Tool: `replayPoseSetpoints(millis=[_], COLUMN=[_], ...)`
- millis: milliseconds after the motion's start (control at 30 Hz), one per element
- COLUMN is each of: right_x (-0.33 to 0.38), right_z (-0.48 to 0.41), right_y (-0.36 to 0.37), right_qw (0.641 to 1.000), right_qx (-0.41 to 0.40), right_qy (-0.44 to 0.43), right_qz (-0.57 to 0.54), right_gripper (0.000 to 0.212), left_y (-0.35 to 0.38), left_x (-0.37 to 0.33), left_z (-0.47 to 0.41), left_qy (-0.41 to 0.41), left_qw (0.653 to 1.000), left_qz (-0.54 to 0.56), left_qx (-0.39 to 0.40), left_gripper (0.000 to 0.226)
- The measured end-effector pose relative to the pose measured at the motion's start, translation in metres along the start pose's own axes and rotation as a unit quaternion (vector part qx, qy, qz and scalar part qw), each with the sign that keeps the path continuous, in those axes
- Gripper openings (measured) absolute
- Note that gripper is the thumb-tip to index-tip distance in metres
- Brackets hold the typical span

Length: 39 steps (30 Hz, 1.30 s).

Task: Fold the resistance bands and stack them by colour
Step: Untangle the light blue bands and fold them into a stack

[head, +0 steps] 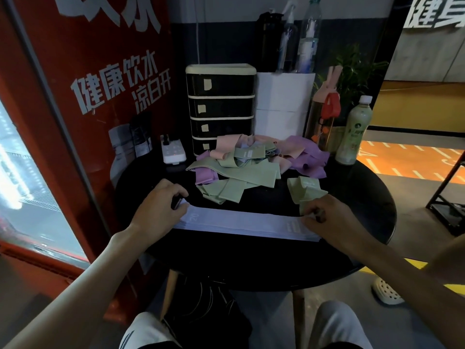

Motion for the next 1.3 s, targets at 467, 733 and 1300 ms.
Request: replayPoseSetpoints(millis=[467, 733, 1300], right_x=[0.041, 0.070, 0.091], right_z=[-0.042, -0.137, -0.209], right_y=[-0.014, 0.030, 0.086], right_qw=[0.999, 0.997, 0.994], right_qx=[-0.017, 0.023, -0.042], right_qy=[-0.049, -0.050, -0.072], right_qz=[0.003, -0.052, 0.076], right_gripper=[0.009, 0.015, 0.013], left_y=[0.058, 0.087, 0.093], left_x=[-0.076, -0.059, -0.052], left_z=[-0.049, -0.047, -0.046], left_qy=[0.051, 0.018, 0.010], left_qw=[0.994, 0.983, 0.981], left_qz=[-0.069, -0.105, -0.119], left_qx=[0.062, 0.149, 0.152], left_gripper=[0.037, 0.051, 0.057])
Point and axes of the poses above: each hand's wrist, its own z-axis away from the middle knuckle, its own y-axis out of the palm, x = y × z, the point moved 7 cm from there along -z, towards the middle knuckle, and after that the axes turned 9 degrees about y, right-handed, at the moved point
